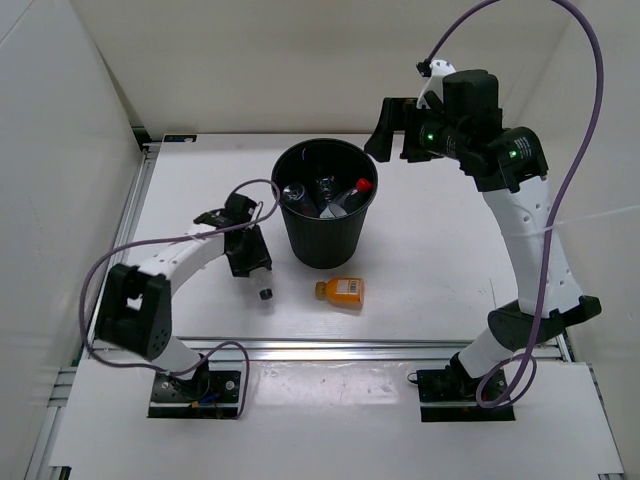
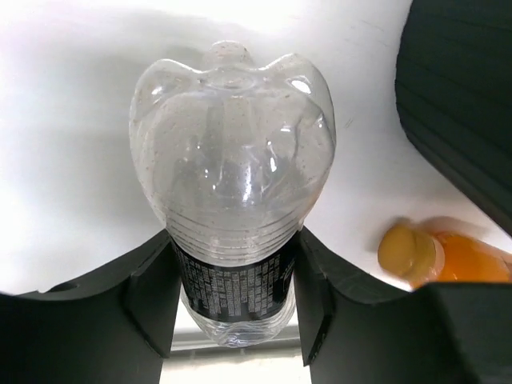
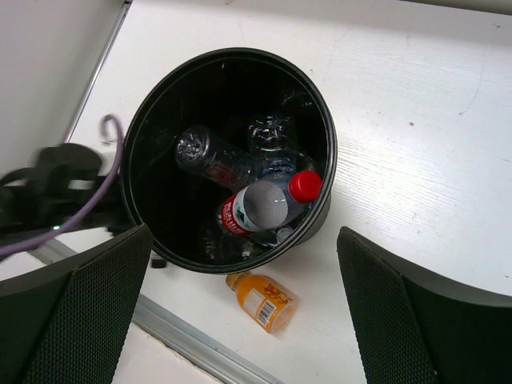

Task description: Put the plastic bottles in the bin

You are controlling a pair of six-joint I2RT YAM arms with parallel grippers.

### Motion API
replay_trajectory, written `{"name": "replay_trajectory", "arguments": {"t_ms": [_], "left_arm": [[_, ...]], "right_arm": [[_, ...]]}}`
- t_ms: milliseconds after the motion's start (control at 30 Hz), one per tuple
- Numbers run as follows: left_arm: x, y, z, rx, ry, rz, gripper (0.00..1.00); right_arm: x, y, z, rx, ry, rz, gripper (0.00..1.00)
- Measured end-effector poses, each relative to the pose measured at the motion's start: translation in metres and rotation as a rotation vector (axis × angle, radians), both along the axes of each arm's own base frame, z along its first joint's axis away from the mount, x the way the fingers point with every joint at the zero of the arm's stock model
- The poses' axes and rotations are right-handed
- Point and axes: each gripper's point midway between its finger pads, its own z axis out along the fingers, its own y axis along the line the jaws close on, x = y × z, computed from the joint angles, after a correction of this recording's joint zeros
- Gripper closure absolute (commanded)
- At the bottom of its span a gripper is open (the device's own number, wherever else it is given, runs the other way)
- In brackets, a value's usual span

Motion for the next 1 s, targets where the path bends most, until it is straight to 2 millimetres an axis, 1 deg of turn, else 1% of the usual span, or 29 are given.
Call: {"name": "replay_trajectory", "arguments": {"t_ms": [33, 67, 133, 233, 300, 333, 367, 433, 467, 500, 533, 567, 600, 633, 667, 700, 733, 767, 800, 867, 933, 1000], "left_arm": [[-0.001, 0.008, 0.013, 0.025, -0.022, 0.026, 0.63], [0.001, 0.013, 0.029, 0.037, -0.049, 0.050, 0.63], [0.014, 0.022, 0.075, 0.054, -0.150, 0.102, 0.62], [0.052, 0.029, 0.178, 0.045, -0.406, 0.179, 0.62], [0.070, 0.029, 0.248, 0.021, -0.574, 0.210, 0.59], [0.075, 0.027, 0.276, 0.005, -0.641, 0.212, 0.58], [0.078, 0.023, 0.300, -0.012, -0.694, 0.206, 0.56], [0.087, 0.011, 0.332, -0.037, -0.763, 0.178, 0.51], [0.092, 0.003, 0.344, -0.049, -0.792, 0.157, 0.49], [0.099, -0.010, 0.350, -0.058, -0.807, 0.123, 0.48], [0.105, -0.021, 0.350, -0.060, -0.811, 0.086, 0.48], [0.112, -0.039, 0.344, -0.063, -0.798, 0.043, 0.45], [0.116, -0.052, 0.333, -0.059, -0.781, 0.005, 0.41], [0.119, -0.067, 0.317, -0.049, -0.749, -0.040, 0.36], [0.120, -0.080, 0.299, -0.036, -0.713, -0.085, 0.09], [0.119, -0.093, 0.278, -0.017, -0.668, -0.139, 0.00], [0.115, -0.105, 0.258, -0.002, -0.625, -0.184, 0.00], [0.112, -0.112, 0.243, 0.014, -0.591, -0.215, 0.00], [0.108, -0.118, 0.232, 0.030, -0.562, -0.242, 0.00], [0.101, -0.124, 0.225, 0.050, -0.543, -0.275, 0.00], [0.097, -0.118, 0.233, 0.066, -0.562, -0.269, 0.00], [0.096, -0.100, 0.250, 0.084, -0.597, -0.222, 0.00]], "right_arm": [[0.000, -0.001, 0.000, -0.003, -0.002, -0.003, 0.00], [0.001, -0.001, 0.000, -0.006, -0.004, -0.006, 0.00], [0.002, -0.003, -0.001, -0.012, -0.004, -0.013, 0.00], [0.002, -0.004, -0.002, -0.018, -0.003, -0.022, 0.00], [0.003, -0.005, -0.003, -0.020, 0.000, -0.028, 0.00], [0.002, -0.005, -0.003, -0.022, 0.003, -0.028, 0.00], [0.003, -0.006, -0.004, -0.022, 0.006, -0.031, 0.00], [0.005, -0.007, -0.006, -0.023, 0.013, -0.036, 0.00], [0.006, -0.007, -0.007, -0.023, 0.015, -0.040, 0.00], [0.008, -0.008, -0.009, -0.022, 0.023, -0.046, 0.00], [0.009, -0.009, -0.010, -0.020, 0.029, -0.052, 0.00], [0.011, -0.010, -0.012, -0.018, 0.036, -0.061, 0.00], [0.013, -0.012, -0.012, -0.017, 0.041, -0.068, 0.00], [0.015, -0.014, -0.013, -0.016, 0.044, -0.076, 0.00], [0.016, -0.016, -0.014, -0.016, 0.046, -0.084, 0.00], [0.017, -0.018, -0.015, -0.017, 0.049, -0.088, 0.00], [0.018, -0.019, -0.017, -0.019, 0.054, -0.094, 0.00], [0.019, -0.020, -0.018, -0.020, 0.058, -0.098, 0.00], [0.020, -0.021, -0.021, -0.023, 0.065, -0.099, 0.00], [0.019, -0.021, -0.029, -0.033, 0.085, -0.099, 0.00], [0.019, -0.021, -0.038, -0.044, 0.106, -0.099, 0.00], [0.016, -0.019, -0.048, -0.057, 0.116, -0.072, 0.00]]}}
